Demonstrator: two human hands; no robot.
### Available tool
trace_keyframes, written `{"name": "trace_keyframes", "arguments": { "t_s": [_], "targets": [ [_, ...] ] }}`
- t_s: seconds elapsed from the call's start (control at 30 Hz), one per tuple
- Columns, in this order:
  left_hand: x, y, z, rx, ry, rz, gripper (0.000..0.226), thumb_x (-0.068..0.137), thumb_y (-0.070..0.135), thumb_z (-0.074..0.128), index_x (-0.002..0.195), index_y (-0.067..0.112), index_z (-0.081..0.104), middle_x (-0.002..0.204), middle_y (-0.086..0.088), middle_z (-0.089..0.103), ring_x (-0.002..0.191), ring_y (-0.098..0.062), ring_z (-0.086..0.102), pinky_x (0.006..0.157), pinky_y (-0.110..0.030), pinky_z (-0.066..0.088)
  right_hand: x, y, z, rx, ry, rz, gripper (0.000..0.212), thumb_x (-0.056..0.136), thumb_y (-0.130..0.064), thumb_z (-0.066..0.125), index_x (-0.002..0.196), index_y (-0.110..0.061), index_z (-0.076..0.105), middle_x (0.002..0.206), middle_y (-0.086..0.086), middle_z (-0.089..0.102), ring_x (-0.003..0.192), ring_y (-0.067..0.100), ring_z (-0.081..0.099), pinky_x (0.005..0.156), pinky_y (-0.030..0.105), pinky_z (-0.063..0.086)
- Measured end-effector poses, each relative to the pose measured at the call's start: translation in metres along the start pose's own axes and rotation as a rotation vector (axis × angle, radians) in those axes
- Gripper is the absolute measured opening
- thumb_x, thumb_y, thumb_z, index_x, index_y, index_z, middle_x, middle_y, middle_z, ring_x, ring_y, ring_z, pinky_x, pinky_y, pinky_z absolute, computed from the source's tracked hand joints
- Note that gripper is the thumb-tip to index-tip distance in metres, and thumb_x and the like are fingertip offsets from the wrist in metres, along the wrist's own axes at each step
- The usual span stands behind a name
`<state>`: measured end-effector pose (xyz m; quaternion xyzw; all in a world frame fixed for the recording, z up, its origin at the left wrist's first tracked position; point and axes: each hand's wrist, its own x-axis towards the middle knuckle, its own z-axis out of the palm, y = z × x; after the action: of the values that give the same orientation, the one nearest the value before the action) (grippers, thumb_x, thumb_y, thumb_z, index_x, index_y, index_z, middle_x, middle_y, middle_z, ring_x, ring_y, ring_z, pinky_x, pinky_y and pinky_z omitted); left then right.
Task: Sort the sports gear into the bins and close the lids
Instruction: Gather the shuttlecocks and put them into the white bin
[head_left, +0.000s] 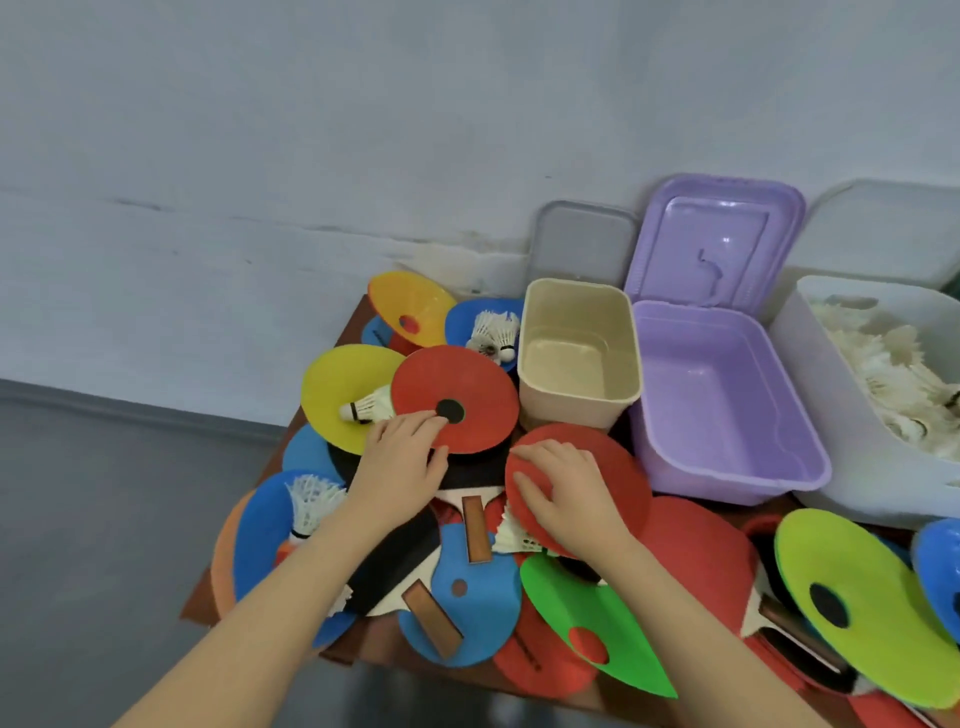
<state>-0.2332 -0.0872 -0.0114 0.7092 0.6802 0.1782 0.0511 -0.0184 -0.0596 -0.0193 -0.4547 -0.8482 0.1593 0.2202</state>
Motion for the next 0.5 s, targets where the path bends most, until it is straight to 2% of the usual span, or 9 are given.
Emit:
{"name": "trace_keyframes", "arguments": {
  "t_s": [0.13, 0.27, 0.37, 0.5],
  "targets": [
    [-0.023, -0.032, -0.001, -0.007, 0.015, -0.134, 0.046, 0.085, 0.033, 0.039, 0.12, 0.012, 0.059, 0.124, -0.004, 0.058, 0.117, -0.026, 0.051, 0.096, -0.04, 0.032, 0.018, -0.017, 0.023, 0.047, -0.031, -0.053, 0.03, 0.088, -0.029, 0.052, 0.115, -0.021, 0.062, 0.107, -0.006, 0.062, 0.099, 0.018, 0.054, 0.081, 0.029, 0.031],
    [-0.045, -0.077, -0.002, 0.09, -0.045, -0.189, 0.061, 0.084, 0.051, 0.03, 0.124, 0.014, 0.057, 0.126, -0.004, 0.057, 0.118, -0.025, 0.05, 0.097, -0.041, 0.033, 0.038, -0.04, 0.044, 0.08, -0.015, -0.082, 0.028, 0.087, -0.026, 0.057, 0.114, -0.022, 0.062, 0.108, -0.007, 0.062, 0.102, 0.017, 0.052, 0.082, 0.027, 0.028],
    [-0.057, -0.108, -0.007, 0.125, -0.107, -0.167, 0.072, 0.078, 0.065, 0.028, 0.124, 0.018, 0.058, 0.128, -0.002, 0.055, 0.12, -0.023, 0.048, 0.098, -0.041, 0.03, 0.053, -0.058, 0.059, 0.089, -0.016, -0.115, 0.028, 0.085, -0.029, 0.055, 0.111, -0.022, 0.064, 0.106, -0.007, 0.063, 0.101, 0.018, 0.053, 0.081, 0.027, 0.027],
    [-0.062, -0.145, -0.016, 0.138, -0.261, -0.088, 0.084, 0.071, 0.074, 0.021, 0.13, 0.022, 0.052, 0.137, -0.003, 0.047, 0.125, -0.024, 0.043, 0.101, -0.04, 0.029, 0.059, -0.084, 0.086, 0.111, -0.065, -0.123, 0.035, 0.086, -0.044, 0.047, 0.108, -0.023, 0.065, 0.1, -0.01, 0.062, 0.095, 0.015, 0.054, 0.078, 0.027, 0.029]
  ]
}}
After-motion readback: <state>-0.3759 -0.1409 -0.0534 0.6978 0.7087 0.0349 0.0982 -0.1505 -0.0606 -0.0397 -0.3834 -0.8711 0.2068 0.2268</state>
